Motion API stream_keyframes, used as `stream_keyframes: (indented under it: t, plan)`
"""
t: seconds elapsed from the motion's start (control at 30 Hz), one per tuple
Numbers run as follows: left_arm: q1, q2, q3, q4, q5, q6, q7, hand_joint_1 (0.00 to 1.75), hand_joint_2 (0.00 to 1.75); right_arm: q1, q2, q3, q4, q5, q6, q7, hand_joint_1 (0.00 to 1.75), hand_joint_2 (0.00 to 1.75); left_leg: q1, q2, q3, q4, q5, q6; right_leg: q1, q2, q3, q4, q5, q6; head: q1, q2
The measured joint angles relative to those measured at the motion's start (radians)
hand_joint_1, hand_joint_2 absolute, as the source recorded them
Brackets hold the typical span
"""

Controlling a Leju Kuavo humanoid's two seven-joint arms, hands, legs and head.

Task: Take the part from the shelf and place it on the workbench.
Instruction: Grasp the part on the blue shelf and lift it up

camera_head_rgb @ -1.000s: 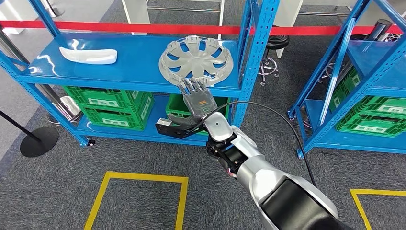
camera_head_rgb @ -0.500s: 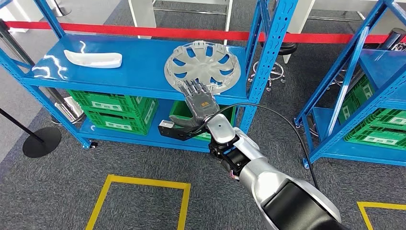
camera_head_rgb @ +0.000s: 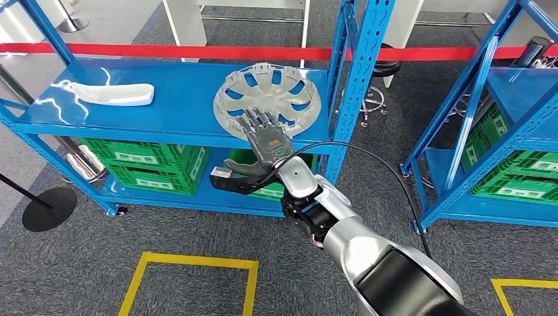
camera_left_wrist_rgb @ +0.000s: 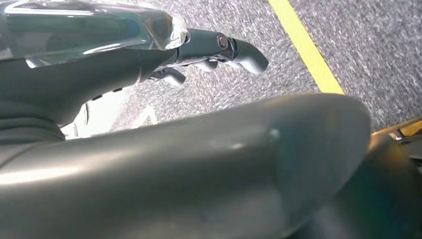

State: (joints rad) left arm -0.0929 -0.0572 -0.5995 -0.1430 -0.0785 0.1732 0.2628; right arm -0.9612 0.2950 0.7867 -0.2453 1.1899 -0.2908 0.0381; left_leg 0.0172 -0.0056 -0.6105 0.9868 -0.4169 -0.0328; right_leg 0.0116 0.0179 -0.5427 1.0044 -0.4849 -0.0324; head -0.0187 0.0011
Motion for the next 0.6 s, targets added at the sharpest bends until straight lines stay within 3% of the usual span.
stream_keyframes:
  t: [0.13, 0.17, 0.23, 0.3, 0.33, 0.37, 0.43, 0.47, 0.5, 0.6]
  plan:
    - [0.001, -0.002, 0.000, 0.000, 0.005, 0.002, 0.000, 0.00, 0.00, -0.001, 0.010, -0.004, -0.002, 0.010, -0.013, -0.015, 0.00, 0.00, 0.003, -0.003, 0.014, -0.006, -0.013, 0.021, -0.003, -0.002, -0.004, 0.023, -0.025, 0.022, 0.005, 0.000]
    - [0.001, -0.003, 0.000, 0.000, 0.005, 0.003, 0.000, 0.00, 0.00, -0.002, 0.012, -0.005, -0.004, 0.012, -0.016, -0.017, 0.00, 0.00, 0.005, -0.003, 0.019, -0.008, -0.016, 0.027, -0.004, -0.003, -0.024, 0.064, -0.044, 0.029, 0.007, 0.000]
    - [0.000, -0.004, -0.001, 0.000, 0.005, 0.003, 0.000, 0.00, 0.00, -0.001, 0.013, -0.006, -0.005, 0.016, -0.021, -0.022, 0.00, 0.00, 0.005, -0.002, 0.026, -0.008, -0.025, 0.033, -0.010, -0.005, -0.099, 0.198, -0.091, 0.040, 0.013, 0.000]
    - [0.002, -0.004, -0.001, 0.000, 0.005, 0.003, 0.000, 0.00, 0.00, 0.005, 0.013, -0.008, -0.005, 0.022, -0.024, -0.026, 0.00, 0.00, 0.005, -0.003, 0.034, -0.007, -0.034, 0.033, -0.014, -0.006, -0.170, 0.294, -0.103, 0.045, 0.015, 0.000]
    - [0.003, -0.004, -0.001, 0.000, 0.005, 0.003, 0.000, 0.00, 0.00, 0.007, 0.013, -0.009, -0.005, 0.024, -0.025, -0.029, 0.00, 0.00, 0.005, -0.003, 0.041, -0.007, -0.039, 0.032, -0.015, -0.006, -0.180, 0.289, -0.082, 0.044, 0.015, 0.000]
    - [0.004, -0.004, -0.001, 0.000, 0.005, 0.003, 0.000, 0.00, 0.00, 0.008, 0.014, -0.010, -0.005, 0.025, -0.026, -0.031, 0.00, 0.00, 0.005, -0.004, 0.049, -0.007, -0.045, 0.030, -0.016, -0.007, -0.170, 0.247, -0.046, 0.042, 0.016, 0.000]
    - [0.003, -0.005, -0.001, 0.000, 0.005, 0.003, 0.000, 0.00, 0.00, 0.007, 0.015, -0.012, -0.005, 0.027, -0.027, -0.035, 0.00, 0.00, 0.004, -0.006, 0.066, -0.007, -0.059, 0.023, -0.015, -0.008, -0.115, 0.107, 0.034, 0.035, 0.017, 0.000]
    - [0.002, -0.005, -0.001, 0.000, 0.005, 0.003, 0.000, 0.00, 0.00, 0.007, 0.016, -0.013, -0.005, 0.027, -0.028, -0.035, 0.00, 0.00, 0.003, -0.006, 0.071, -0.007, -0.065, 0.017, -0.014, -0.008, -0.092, 0.054, 0.055, 0.031, 0.017, 0.000]
    - [0.002, -0.005, -0.001, 0.000, 0.005, 0.003, 0.000, 0.00, 0.00, 0.006, 0.017, -0.014, -0.005, 0.028, -0.029, -0.036, 0.00, 0.00, 0.002, -0.006, 0.074, -0.007, -0.071, 0.011, -0.011, -0.008, -0.077, 0.023, 0.063, 0.026, 0.018, 0.000]
    - [0.001, -0.005, -0.001, 0.000, 0.005, 0.001, 0.000, 0.00, 0.00, 0.006, 0.020, -0.018, -0.006, 0.028, -0.031, -0.039, 0.00, 0.00, 0.006, -0.005, 0.078, -0.008, -0.081, -0.005, -0.007, -0.005, -0.068, 0.012, 0.053, 0.009, 0.018, 0.000]
